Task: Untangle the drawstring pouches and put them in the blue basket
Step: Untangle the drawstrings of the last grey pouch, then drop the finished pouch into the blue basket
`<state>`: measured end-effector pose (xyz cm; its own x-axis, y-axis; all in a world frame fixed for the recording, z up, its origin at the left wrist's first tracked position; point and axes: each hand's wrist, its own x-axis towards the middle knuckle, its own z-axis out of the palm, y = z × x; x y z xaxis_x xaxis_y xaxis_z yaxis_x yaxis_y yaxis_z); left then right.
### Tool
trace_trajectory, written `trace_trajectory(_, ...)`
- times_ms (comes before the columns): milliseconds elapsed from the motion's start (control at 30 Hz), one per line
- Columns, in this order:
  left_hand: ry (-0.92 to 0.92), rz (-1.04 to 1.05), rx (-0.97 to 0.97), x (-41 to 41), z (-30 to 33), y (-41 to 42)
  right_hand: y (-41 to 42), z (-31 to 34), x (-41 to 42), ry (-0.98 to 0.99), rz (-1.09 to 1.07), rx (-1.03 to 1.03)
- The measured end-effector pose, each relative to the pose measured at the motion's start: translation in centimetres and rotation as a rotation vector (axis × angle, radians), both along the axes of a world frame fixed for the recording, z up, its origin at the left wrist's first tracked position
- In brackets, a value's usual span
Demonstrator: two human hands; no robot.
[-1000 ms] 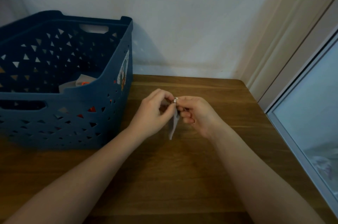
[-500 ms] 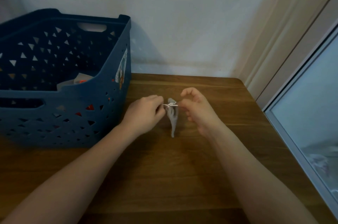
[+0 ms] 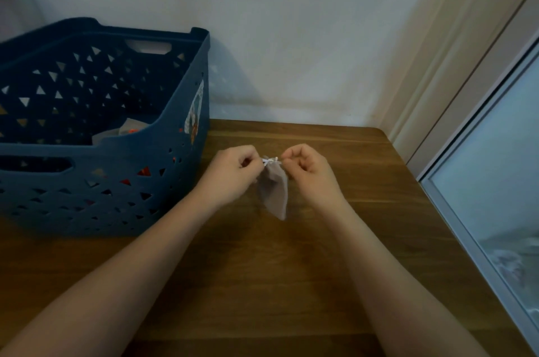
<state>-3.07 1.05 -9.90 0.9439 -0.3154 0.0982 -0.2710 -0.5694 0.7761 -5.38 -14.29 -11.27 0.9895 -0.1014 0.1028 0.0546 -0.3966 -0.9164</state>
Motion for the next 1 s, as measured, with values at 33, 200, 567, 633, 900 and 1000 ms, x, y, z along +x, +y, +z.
trace_trajectory(33,-0.018,0.019,-0.034,0.0,0.3,0.0,0.2,0.2,-0.2,-0.04,0.009,-0.04)
trace_trajectory(200,-0.276,0.029,-0.08,-0.7,3.5,0.0,1.7,2.3,-1.1,-0.3,0.123,-0.035)
trace_trajectory(567,-0.599,-0.002,0.247,-2.0,15.4,7.3,8.7,11.7,3.2,-0.616,0.073,0.006)
trace_trajectory(633,-0.539,0.042,0.234,-1.0,16.3,11.0,11.0,12.5,4.7,-0.621,0.082,-0.027)
trace_trajectory(900,-0.378,0.167,0.153,1.3,13.6,18.3,16.4,12.7,7.5,-0.521,0.229,-0.595)
trace_trajectory(1000,-0.362,0.098,0.169,0.7,12.7,18.3,16.2,13.1,6.9,-0.304,0.375,-0.644)
